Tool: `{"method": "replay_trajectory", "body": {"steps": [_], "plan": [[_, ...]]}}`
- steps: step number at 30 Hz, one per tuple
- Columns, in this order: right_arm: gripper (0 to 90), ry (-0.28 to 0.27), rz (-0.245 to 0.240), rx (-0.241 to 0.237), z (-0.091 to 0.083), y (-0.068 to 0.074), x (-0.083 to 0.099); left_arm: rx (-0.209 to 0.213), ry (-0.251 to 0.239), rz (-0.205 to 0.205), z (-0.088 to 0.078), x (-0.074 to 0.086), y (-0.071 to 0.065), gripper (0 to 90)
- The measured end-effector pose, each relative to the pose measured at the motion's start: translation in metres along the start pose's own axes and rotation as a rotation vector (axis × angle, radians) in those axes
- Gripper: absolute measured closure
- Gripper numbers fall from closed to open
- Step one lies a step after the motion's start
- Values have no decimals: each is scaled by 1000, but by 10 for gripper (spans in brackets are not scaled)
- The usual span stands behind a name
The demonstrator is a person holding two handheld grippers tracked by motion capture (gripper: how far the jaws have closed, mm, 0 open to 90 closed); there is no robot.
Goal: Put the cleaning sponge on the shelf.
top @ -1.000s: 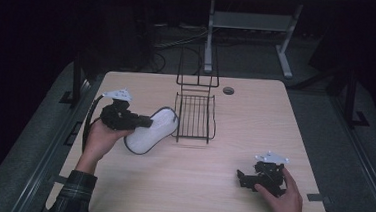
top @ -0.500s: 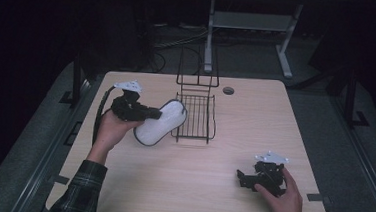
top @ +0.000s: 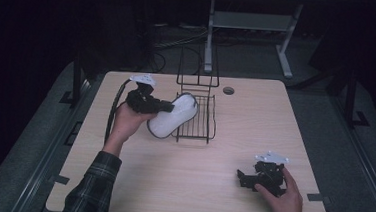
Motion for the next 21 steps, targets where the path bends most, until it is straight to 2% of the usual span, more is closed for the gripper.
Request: {"method": "replay_trajectory", "body": {"steps": [2, 13, 17, 18, 21], "plan": [[0, 0, 0, 0, 0, 0, 0, 13, -9, -6, 5, -2, 2, 817], [0, 0, 0, 0, 0, 0, 0, 14, -11, -30, 31, -9, 15, 817], [0, 0, -3, -1, 0, 0, 0, 11, -16, -32, 38, -11, 19, 817], [0, 1, -2, -1, 0, 0, 0, 8, -4, -19, 39, -11, 21, 817], [0, 2, -3, -2, 0, 0, 0, 12, -5, -26, 45, -13, 26, 817]]}}
Point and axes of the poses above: each handheld gripper's, and its own axes: z roughly forward along the jaws, x roughly out of its underside, y roughly to its left, the point moved 4 cm from there along z, roughly forward along the jaws, and after that the axes turned 9 degrees about z, right-handed, at the moved point
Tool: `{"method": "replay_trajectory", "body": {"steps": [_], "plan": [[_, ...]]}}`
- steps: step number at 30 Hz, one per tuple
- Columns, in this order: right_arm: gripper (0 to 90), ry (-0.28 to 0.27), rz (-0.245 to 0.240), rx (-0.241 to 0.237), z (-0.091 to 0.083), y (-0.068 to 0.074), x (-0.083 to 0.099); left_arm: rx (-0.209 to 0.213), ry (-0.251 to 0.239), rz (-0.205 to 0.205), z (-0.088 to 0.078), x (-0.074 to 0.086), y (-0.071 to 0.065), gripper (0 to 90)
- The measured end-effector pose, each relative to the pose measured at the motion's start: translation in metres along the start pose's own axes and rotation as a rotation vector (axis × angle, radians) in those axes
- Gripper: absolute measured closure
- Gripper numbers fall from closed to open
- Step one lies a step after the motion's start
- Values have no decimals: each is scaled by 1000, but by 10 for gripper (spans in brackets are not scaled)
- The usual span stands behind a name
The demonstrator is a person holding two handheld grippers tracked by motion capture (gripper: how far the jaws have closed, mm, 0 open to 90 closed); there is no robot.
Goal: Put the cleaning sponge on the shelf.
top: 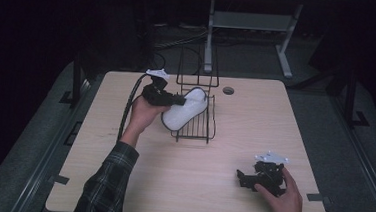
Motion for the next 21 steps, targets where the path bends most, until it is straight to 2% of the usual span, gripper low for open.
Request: {"method": "replay_trajectory", "body": {"steps": [6, 12, 15, 21], "plan": [[0, 0, 0, -1, 0, 0, 0, 10, -3, -20, 14, -4, 5, 817], [0, 1, 0, -2, 0, 0, 0, 9, 24, -24, 26, -5, 13, 817], [0, 1, 0, -3, 0, 0, 0, 20, 24, -53, 33, -3, 16, 817], [0, 1, 1, -5, 0, 0, 0, 18, 38, -83, 44, 4, 24, 815]]}}
Point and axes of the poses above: each handheld gripper's, and its own axes: z roughly forward along the jaws, x roughly out of its underside, y roughly to its left, the point moved 4 cm from there along z, roughly forward along the jaws, and after that the axes turned 9 degrees about z, right-handed, at the moved point
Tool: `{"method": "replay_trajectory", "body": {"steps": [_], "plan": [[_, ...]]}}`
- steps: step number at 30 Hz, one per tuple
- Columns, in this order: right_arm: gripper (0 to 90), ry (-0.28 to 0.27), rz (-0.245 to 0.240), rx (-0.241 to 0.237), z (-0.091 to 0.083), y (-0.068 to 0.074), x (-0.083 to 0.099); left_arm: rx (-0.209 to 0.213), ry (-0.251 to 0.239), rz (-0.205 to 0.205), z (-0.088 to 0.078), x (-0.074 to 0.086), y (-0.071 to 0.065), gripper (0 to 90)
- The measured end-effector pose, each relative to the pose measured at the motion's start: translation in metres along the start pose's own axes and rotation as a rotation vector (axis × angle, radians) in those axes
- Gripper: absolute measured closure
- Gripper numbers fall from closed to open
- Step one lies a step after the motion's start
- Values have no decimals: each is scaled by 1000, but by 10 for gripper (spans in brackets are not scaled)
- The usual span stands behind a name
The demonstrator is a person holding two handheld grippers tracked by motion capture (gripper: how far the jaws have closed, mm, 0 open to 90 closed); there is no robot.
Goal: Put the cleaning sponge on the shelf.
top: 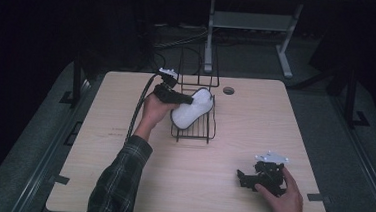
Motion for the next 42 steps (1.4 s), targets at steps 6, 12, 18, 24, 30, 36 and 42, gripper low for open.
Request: {"method": "replay_trajectory", "body": {"steps": [6, 12, 18, 24, 30, 36, 42], "plan": [[0, 0, -2, 0, 0, 0, 0, -43, 12, -6, 3, 4, 9, 794], [0, -2, -2, -1, 0, 0, 0, -78, 9, -11, 8, 8, 16, 771], [0, -1, -2, -1, 0, 0, 0, -148, 53, 8, 10, 11, 20, 702], [0, -2, 0, -2, 0, 0, 0, -180, 71, 16, 13, 16, 24, 632], [0, -2, -2, -1, 0, 0, 0, -174, 64, 15, 5, 19, 23, 673], [0, 0, -2, -1, 0, 0, 0, -123, 51, 31, -8, 23, 12, 897], [0, 0, -3, 0, 0, 0, 0, -95, 64, 72, -12, 32, -5, 897]]}}
Point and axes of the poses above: each handheld gripper's, and its own axes: z roughly forward along the jaws, x roughly out of its underside, y roughly to its left, the point moved 4 cm from there along z, roughly forward along the jaws, and after that the axes turned 9 degrees about z, right-handed, at the moved point
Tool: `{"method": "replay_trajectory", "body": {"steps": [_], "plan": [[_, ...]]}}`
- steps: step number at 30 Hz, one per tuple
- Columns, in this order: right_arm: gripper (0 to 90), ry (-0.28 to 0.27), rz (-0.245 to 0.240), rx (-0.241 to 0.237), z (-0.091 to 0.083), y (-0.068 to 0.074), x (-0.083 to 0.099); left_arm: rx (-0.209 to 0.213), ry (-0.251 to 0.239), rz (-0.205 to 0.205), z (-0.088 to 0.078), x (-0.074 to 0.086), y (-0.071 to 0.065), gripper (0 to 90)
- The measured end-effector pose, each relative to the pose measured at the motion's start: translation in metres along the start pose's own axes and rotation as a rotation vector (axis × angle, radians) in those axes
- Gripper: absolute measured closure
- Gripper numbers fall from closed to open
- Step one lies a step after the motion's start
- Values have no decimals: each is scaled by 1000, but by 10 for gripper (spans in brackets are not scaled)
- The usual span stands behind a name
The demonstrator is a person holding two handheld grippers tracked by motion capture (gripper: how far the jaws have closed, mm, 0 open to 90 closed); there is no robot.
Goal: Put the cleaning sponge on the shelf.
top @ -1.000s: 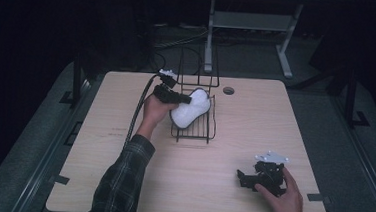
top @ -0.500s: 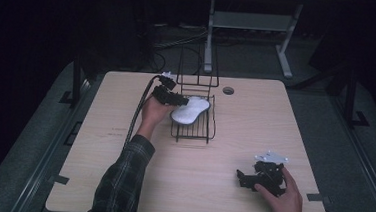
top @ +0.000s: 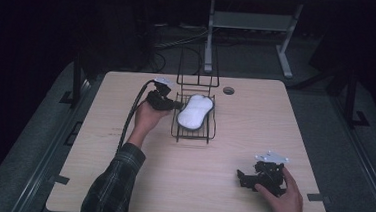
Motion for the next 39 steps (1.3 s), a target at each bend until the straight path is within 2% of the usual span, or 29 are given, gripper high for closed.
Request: {"method": "replay_trajectory", "body": {"steps": [5, 8, 13, 17, 21, 26, 30, 33, 34, 39], "plan": [[0, -1, 0, 1, 0, 0, 0, 18, 13, 10, 7, 9, -12, 897], [0, -1, 0, 1, 0, 0, 0, 26, 47, 20, 14, 15, -16, 897], [0, -1, -1, 1, 0, 0, 0, 51, 26, 14, 16, 17, -22, 897], [0, -1, -1, 1, 0, 0, 0, 62, 32, 22, 16, 17, -26, 897], [0, -1, 0, 1, 0, 0, 0, 69, 28, 32, 17, 17, -30, 897], [0, -1, -1, 1, 0, 0, 0, 73, 10, 24, 19, 17, -33, 897], [0, -1, 0, 1, 0, 0, 0, 76, 10, 28, 15, 16, -33, 897], [0, -1, 0, 0, 0, 0, 0, 72, -6, 27, 9, 15, -33, 897], [0, -1, 0, 0, 0, 0, 0, 68, -4, 36, 6, 15, -33, 897], [0, 0, 0, 1, 0, 0, 0, 62, -6, 29, -6, 16, -34, 896]]}}
Point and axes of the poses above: each handheld gripper's, and its own axes: z roughly forward along the jaws, x roughly out of its underside, y roughly to its left, the point moved 4 cm from there along z, roughly forward along the jaws, and after that the axes turned 9 degrees about z, right-handed, at the moved point
